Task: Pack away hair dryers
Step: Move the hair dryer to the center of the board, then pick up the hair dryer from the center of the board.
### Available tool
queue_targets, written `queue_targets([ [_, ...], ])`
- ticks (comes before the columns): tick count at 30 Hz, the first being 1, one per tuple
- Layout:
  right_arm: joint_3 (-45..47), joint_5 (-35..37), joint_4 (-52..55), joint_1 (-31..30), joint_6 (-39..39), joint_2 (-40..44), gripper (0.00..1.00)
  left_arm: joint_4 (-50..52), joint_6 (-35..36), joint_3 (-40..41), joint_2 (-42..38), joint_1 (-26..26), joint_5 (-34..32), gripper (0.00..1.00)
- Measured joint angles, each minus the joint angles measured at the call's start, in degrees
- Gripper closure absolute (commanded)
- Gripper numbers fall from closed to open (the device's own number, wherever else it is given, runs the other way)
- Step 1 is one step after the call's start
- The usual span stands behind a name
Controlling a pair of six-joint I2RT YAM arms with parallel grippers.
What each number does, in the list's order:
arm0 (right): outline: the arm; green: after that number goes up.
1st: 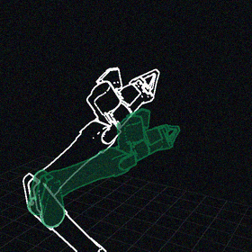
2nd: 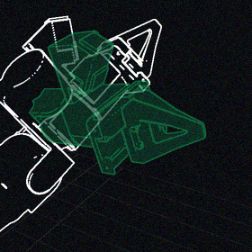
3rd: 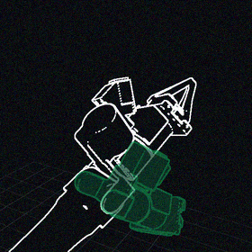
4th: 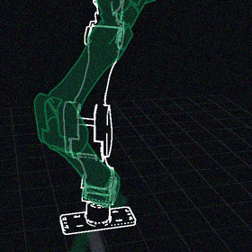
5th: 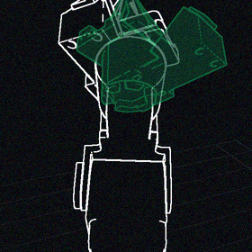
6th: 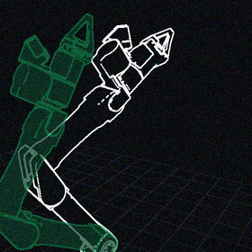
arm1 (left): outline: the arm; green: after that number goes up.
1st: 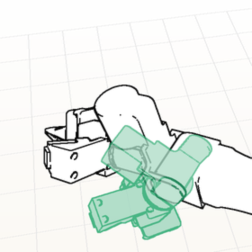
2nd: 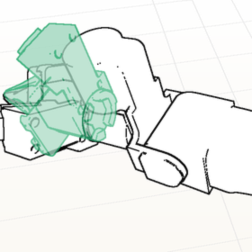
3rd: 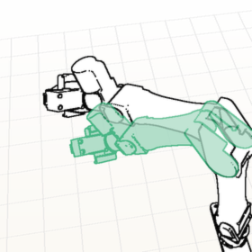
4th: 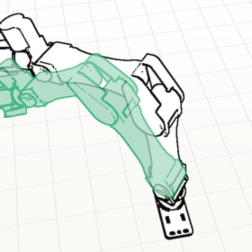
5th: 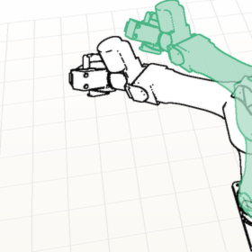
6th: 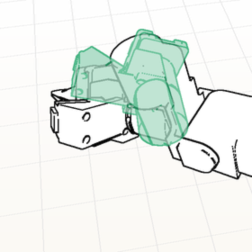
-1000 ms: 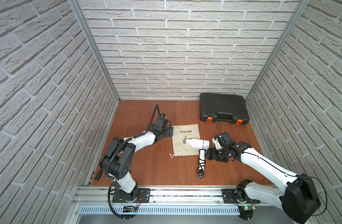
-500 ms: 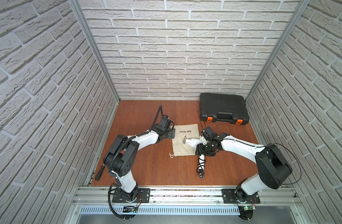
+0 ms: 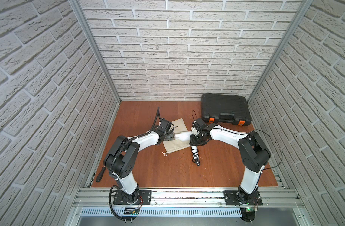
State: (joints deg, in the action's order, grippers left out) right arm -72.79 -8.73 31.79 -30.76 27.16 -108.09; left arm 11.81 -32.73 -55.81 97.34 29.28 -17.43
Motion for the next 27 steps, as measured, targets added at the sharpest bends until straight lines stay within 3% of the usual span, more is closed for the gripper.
queue_targets([
  [5,-1.9,0.4,-0.5,-0.1,-2.2,-0.9,0.37,0.6,-2.1,1.3,-3.2,-1.4,-0.3,0.02],
  [18,6.0,0.9,0.6,-0.1,-3.8,6.2,0.36,-0.2,-5.5,3.8,-6.8,-3.8,1.7,0.02],
  [27,6.6,-0.5,0.3,-0.9,-3.5,5.7,0.38,-0.9,-6.6,4.1,-6.8,-3.8,2.7,0.02],
])
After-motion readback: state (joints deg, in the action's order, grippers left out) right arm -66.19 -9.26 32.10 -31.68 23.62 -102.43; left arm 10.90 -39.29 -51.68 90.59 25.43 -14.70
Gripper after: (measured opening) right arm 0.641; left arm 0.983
